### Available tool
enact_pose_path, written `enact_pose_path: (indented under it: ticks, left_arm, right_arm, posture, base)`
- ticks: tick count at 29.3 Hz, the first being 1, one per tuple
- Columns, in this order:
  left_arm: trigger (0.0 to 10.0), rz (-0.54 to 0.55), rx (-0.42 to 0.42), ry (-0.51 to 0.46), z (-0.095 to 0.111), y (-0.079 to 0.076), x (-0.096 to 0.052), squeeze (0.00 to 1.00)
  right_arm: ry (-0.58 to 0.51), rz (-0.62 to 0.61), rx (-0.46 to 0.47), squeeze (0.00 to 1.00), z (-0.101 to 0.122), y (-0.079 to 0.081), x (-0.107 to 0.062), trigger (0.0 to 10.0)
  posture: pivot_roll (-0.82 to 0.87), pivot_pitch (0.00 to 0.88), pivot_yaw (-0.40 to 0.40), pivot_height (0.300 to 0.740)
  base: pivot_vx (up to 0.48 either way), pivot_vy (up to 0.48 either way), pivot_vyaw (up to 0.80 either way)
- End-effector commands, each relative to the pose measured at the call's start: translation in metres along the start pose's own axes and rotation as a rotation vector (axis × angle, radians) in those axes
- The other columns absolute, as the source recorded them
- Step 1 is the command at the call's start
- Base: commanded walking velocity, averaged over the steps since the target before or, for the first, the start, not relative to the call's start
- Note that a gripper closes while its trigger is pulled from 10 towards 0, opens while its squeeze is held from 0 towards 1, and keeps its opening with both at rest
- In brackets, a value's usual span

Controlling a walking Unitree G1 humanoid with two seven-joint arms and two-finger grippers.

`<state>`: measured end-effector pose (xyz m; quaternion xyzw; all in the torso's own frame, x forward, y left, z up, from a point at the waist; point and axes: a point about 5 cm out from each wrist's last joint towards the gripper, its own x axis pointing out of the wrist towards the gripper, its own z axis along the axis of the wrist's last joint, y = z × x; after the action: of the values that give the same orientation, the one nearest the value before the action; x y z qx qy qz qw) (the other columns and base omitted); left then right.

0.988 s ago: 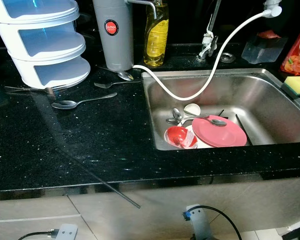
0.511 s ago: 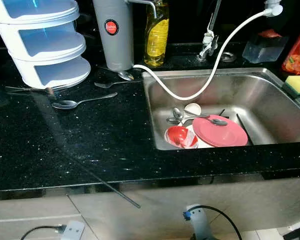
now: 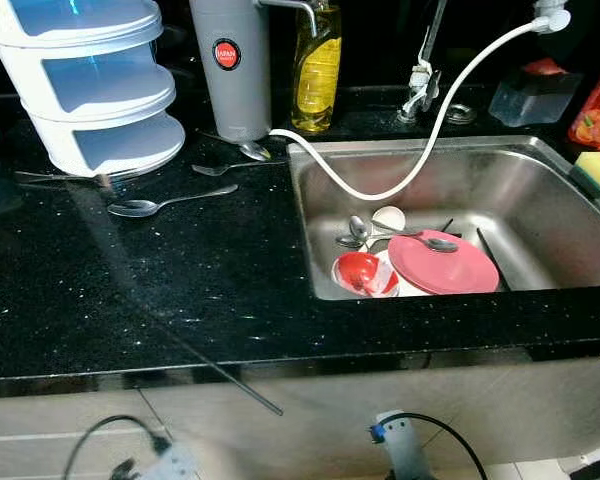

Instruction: Kitchen organization

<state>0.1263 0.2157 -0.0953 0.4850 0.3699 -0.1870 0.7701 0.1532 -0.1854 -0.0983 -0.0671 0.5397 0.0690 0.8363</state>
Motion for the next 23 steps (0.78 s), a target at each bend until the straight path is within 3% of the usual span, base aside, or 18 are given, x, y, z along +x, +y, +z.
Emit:
enact_pose_path:
  ticks: [1,2,4,5,7,8,9,10,11,12,16,19,22,23]
  left_arm:
    - [10.0,0.014,0.125,-0.037,-0.001,0.002,0.000,0.00]
    - [10.0,0.020,0.158,-0.049,0.001,0.001,0.000,0.00]
    - [10.0,0.013,0.047,-0.009,-0.002,0.001,-0.001,0.00]
    - [10.0,0.012,-0.045,0.022,-0.004,0.000,-0.001,0.00]
    - [10.0,0.000,-0.367,0.121,-0.011,-0.004,-0.003,0.00]
    - [10.0,0.000,-0.367,0.121,-0.011,-0.004,-0.003,0.00]
    - [10.0,-0.023,-0.555,0.158,-0.013,-0.009,-0.005,0.00]
    - [10.0,-0.045,-0.682,0.173,-0.013,-0.013,-0.006,0.00]
    - [10.0,-0.045,-0.682,0.173,-0.013,-0.013,-0.006,0.00]
    - [10.0,-0.078,-0.776,0.174,-0.009,-0.020,-0.007,0.00]
    - [10.0,-0.091,-0.776,0.139,0.000,-0.021,-0.004,0.00]
    - [10.0,-0.003,-0.814,-0.147,0.053,0.028,0.017,0.00]
    - [10.0,-0.016,-0.805,-0.232,0.070,0.038,0.020,0.00]
    - [10.0,-0.033,-0.806,-0.245,0.073,0.038,0.020,0.00]
  right_arm:
    - [0.005,-0.001,0.005,0.00,-0.002,-0.001,0.000,10.0]
    - [0.007,-0.004,0.005,0.00,-0.003,-0.001,0.000,10.0]
    - [0.009,-0.008,0.008,0.00,-0.004,-0.002,-0.001,10.0]
    - [0.010,-0.009,0.009,0.00,-0.005,-0.003,-0.001,10.0]
    - [0.011,-0.012,0.015,0.00,-0.006,-0.004,-0.001,10.0]
    - [0.011,-0.012,0.015,0.00,-0.006,-0.004,-0.001,10.0]
    - [0.012,-0.017,0.019,0.00,-0.007,-0.005,-0.001,10.0]
    - [0.024,-0.028,0.026,0.00,-0.013,-0.008,-0.002,10.0]
    - [0.024,-0.028,0.026,0.00,-0.013,-0.008,-0.002,10.0]
    - [0.039,-0.046,0.040,0.00,-0.022,-0.012,-0.004,10.0]
    - [0.041,-0.059,0.060,0.00,-0.029,-0.017,-0.006,10.0]
    - [0.033,-0.072,0.083,0.00,-0.031,-0.022,-0.008,10.0]
    - [0.025,-0.079,0.095,0.00,-0.030,-0.025,-0.008,10.0]
    - [-0.072,-0.051,0.099,0.00,-0.002,-0.027,-0.006,10.0]
  posture:
    - [0.11,0.000,0.008,0.740]
    - [0.11,0.000,0.012,0.740]
    - [0.10,0.000,0.015,0.740]
    - [0.09,0.000,0.023,0.740]
    - [0.08,0.000,0.029,0.740]
    - [0.08,0.000,0.029,0.740]
    - [0.06,0.000,0.038,0.740]
    - [0.05,0.000,0.039,0.740]
    - [0.05,0.000,0.039,0.740]
    - [0.03,0.000,0.036,0.740]
    - [0.01,0.000,0.040,0.740]
    - [-0.03,0.000,0.055,0.740]
    - [-0.05,0.010,0.065,0.740]
    - [-0.05,0.021,0.072,0.740]
  base:
    - [0.000,0.000,0.00]
    - [0.000,0.000,0.00]
    - [0.000,0.000,0.00]
    - [0.000,0.000,0.00]
    - [0.000,0.000,0.00]
    - [0.000,0.000,0.00]
    - [0.000,0.000,0.00]
    - [0.000,0.000,0.00]
    - [0.000,0.000,0.00]
    - [0.000,0.000,0.00]
    - [0.000,0.000,0.00]
    - [0.000,0.000,0.00]
    - [0.000,0.000,0.00]
    - [0.000,0.000,0.00]
